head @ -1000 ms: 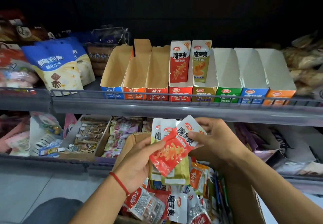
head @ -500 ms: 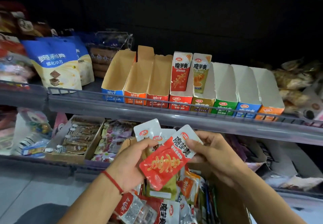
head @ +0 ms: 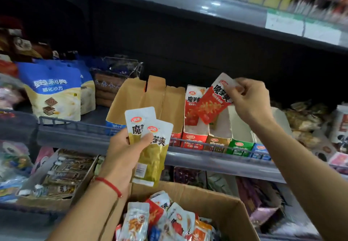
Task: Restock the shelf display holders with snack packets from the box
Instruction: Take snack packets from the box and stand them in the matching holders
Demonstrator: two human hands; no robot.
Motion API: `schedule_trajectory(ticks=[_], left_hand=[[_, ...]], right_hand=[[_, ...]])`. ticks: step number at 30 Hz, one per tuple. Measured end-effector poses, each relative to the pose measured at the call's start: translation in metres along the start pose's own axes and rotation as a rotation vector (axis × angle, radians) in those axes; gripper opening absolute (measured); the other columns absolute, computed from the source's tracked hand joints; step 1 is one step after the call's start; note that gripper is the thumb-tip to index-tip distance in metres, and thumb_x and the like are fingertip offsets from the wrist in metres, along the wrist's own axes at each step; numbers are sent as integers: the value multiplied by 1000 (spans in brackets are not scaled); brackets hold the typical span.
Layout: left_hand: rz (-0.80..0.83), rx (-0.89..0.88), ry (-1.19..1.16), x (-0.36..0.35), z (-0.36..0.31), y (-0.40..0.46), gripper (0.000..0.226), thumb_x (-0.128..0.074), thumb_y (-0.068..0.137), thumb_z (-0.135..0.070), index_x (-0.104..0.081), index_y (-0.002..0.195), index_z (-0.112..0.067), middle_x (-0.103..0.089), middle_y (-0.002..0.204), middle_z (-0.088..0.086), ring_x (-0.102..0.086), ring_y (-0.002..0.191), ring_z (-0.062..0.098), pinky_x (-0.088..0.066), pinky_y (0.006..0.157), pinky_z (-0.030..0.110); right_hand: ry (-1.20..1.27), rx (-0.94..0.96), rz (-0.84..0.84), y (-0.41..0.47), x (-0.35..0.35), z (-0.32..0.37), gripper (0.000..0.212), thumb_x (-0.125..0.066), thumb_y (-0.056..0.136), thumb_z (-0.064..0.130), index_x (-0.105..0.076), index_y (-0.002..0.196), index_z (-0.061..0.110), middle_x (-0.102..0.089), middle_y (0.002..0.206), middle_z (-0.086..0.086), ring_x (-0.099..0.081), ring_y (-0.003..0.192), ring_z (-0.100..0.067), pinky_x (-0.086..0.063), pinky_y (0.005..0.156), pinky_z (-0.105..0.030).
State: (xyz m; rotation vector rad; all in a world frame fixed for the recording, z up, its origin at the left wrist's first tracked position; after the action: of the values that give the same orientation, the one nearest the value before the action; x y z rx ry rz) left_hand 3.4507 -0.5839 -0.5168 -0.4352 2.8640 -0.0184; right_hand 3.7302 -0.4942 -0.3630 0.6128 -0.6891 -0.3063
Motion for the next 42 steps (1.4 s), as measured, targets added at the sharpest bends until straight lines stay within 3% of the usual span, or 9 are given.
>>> schedule_trajectory(ticks=[4, 8, 21, 26, 31, 34, 37, 40, 42], left_hand=[[29, 3, -53, 6, 3, 6, 22, -74, 89, -11, -71, 110, -14, -80, 101, 3, -77, 95, 24, -59, 89, 52], [73, 15, -116, 7, 1, 12, 24, -71, 89, -8, -70, 113, -11, -79, 104, 6, -76, 96, 26, -58, 90, 50], [80, -10, -55, 5, 3, 13, 28, -75, 87, -7, -68, 111, -19, -80, 97, 3, -78, 90, 23, -61, 83, 49], [82, -41, 13, 2, 6, 4, 25, -74, 89, -13, -69, 113, -19, -80, 99, 1, -77, 93, 20, -61, 85, 48], [65, -61, 68, -13, 14, -17, 15, -70, 94, -22, -72, 108, -22, -80, 94, 3, -78, 89, 23, -60, 86, 55], [97, -63, 120, -29, 20, -37, 14, -66, 97, -28, -72, 109, -26, -80, 92, 1, -78, 89, 20, -59, 89, 55], [112, -81, 160, -42, 23, -51, 14, -66, 96, -26, -75, 105, -20, -80, 93, -2, -77, 91, 15, -59, 91, 47], [83, -164, 317, -49, 21, -58, 20, -73, 91, -30, -80, 81, -15, -79, 80, 4, -77, 80, 26, -63, 76, 48], [63, -201, 413, -61, 19, -65, 32, -73, 90, -34, -77, 70, -9, -75, 65, 5, -73, 59, 23, -59, 56, 34]], right_hand=[[-181, -5, 125, 33, -41, -10, 22, -66, 98, 38, -75, 105, 19, -75, 96, 2, -69, 86, -11, -54, 72, -30], [-267, 43, 371, 43, -86, -15, 11, -73, 93, 31, -71, 100, 23, -69, 99, 7, -66, 92, -10, -47, 70, -19], [-610, 242, 77, 60, -107, -24, 19, -75, 91, 32, -75, 108, 22, -72, 114, -6, -64, 111, -30, -55, 91, -49], [-53, 142, 156, -37, -84, 25, 10, -63, 99, 28, -70, 105, 24, -69, 98, 13, -64, 87, -1, -48, 70, -10], [183, -76, 653, -166, -96, 23, 61, -75, 91, 30, -34, 133, 44, -69, 98, 19, -68, 89, -2, -57, 75, -21], [425, -282, 575, -190, -99, -1, 65, -78, 89, 15, -37, 126, 48, -73, 96, 7, -71, 79, -11, -59, 71, -28], [499, -352, 477, -198, -88, -20, 44, -77, 91, 15, -54, 122, 36, -74, 86, -2, -72, 75, -14, -57, 69, -27], [556, -396, 413, -206, -72, -36, 31, -69, 97, 17, -58, 122, 30, -74, 85, -2, -74, 79, -15, -57, 69, -26], [512, -395, 354, -208, -60, -42, 29, -62, 100, 22, -55, 126, 33, -74, 92, 5, -73, 85, -10, -57, 72, -25]])
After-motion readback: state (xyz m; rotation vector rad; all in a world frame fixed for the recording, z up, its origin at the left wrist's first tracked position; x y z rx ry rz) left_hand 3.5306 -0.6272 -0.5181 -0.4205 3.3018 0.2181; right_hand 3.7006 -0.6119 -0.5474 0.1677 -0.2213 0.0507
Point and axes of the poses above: each hand's wrist, its own y-axis towards the middle knuckle, its own x-axis out of the back of the hand, z = x × y, the point moved 6 cm from there along y, towards the middle knuckle
